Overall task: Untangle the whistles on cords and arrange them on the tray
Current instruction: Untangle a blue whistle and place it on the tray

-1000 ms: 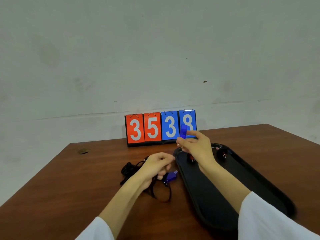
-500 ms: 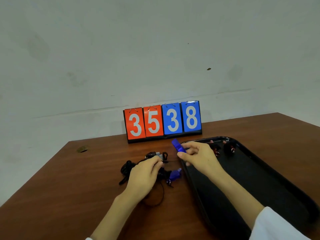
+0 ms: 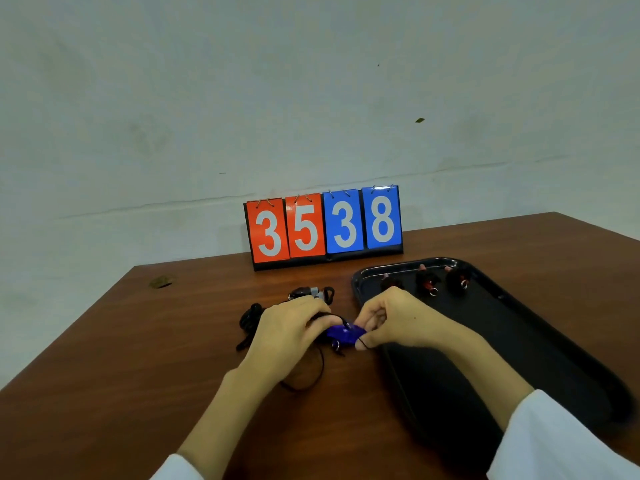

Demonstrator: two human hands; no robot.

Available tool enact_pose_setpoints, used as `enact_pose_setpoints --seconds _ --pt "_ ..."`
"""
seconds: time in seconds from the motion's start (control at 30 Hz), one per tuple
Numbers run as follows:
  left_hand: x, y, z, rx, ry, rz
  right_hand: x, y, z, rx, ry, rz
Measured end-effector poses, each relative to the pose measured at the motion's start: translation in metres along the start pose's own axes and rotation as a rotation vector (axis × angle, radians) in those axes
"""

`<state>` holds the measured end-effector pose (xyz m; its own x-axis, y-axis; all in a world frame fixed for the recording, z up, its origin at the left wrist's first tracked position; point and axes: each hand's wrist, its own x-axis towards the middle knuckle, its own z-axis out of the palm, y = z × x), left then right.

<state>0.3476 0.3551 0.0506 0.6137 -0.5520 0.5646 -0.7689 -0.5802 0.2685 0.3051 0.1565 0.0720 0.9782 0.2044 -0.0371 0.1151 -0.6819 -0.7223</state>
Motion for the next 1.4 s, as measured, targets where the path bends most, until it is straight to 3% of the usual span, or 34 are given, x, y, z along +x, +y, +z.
enact_pose_setpoints --seconds 0.17,0.27,0.63,0.8,1.0,1.2,1.4 --pt "0.001 0.002 -0.004 -0.325 -0.006 -0.214 -0.006 -0.007 -0.003 0.136 -0.077 -0.1" --pt "0.003 0.004 -0.003 -0.397 -0.017 -0.298 -0.006 -0.01 -0.004 0.219 -0.055 -0.125" --pt "-0.001 0.026 0.014 -0.681 -0.023 -0.301 0.002 -0.007 0.003 0.381 0.301 -0.165" --pt "-0.005 0.028 0.02 -0.627 -0.052 -0.301 0.002 -0.007 0.004 0.33 0.497 -0.137" --pt "-0.009 0.033 0.023 -0.481 -0.024 -0.279 0.004 0.001 0.008 0.069 0.656 -0.041" --pt "-0.01 0.028 0.024 -0.352 0.006 -0.258 0.002 0.003 0.01 -0.341 0.592 -0.061" --pt "-0.01 0.02 0.019 -0.225 0.102 -0.148 0.001 0.002 0.013 -0.366 0.43 -0.133"
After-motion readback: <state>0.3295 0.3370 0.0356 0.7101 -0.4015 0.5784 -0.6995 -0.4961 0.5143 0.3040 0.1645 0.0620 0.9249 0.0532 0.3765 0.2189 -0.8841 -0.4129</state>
